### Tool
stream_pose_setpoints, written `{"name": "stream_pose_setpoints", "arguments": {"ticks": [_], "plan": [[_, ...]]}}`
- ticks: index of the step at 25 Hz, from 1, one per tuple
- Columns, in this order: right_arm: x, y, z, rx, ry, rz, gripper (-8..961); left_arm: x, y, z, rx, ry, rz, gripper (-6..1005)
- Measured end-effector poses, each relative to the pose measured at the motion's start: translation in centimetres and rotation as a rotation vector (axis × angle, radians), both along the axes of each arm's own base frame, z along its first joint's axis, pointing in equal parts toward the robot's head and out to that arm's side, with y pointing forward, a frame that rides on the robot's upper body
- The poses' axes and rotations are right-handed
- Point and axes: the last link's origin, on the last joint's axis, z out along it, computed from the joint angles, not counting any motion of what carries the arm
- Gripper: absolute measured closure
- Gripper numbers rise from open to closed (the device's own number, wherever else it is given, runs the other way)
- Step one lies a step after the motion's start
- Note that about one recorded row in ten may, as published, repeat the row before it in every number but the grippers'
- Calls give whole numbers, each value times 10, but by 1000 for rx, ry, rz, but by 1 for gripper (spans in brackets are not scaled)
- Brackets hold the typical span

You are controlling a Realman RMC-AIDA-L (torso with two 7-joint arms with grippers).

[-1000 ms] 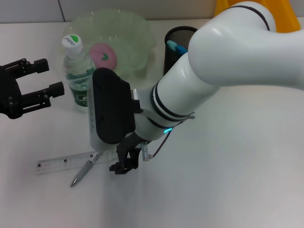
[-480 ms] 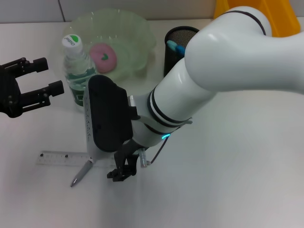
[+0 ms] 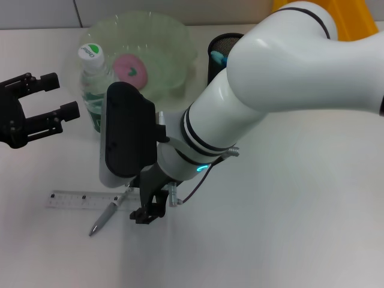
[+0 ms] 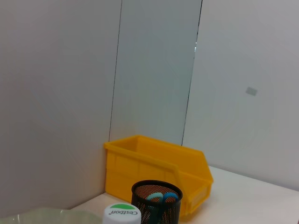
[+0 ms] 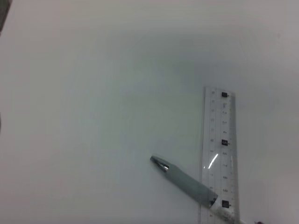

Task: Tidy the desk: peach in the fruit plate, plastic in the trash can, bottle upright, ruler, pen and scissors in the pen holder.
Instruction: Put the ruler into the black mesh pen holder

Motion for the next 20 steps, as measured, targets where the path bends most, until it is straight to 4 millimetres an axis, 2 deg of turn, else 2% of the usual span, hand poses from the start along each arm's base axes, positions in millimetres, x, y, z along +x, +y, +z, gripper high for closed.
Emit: {"name": "stream_pose_setpoints", "arguments": {"ticks": [20], "plan": [[4, -3, -4, 15, -6, -21, 368, 0, 4, 0, 14, 6, 6, 261]]}}
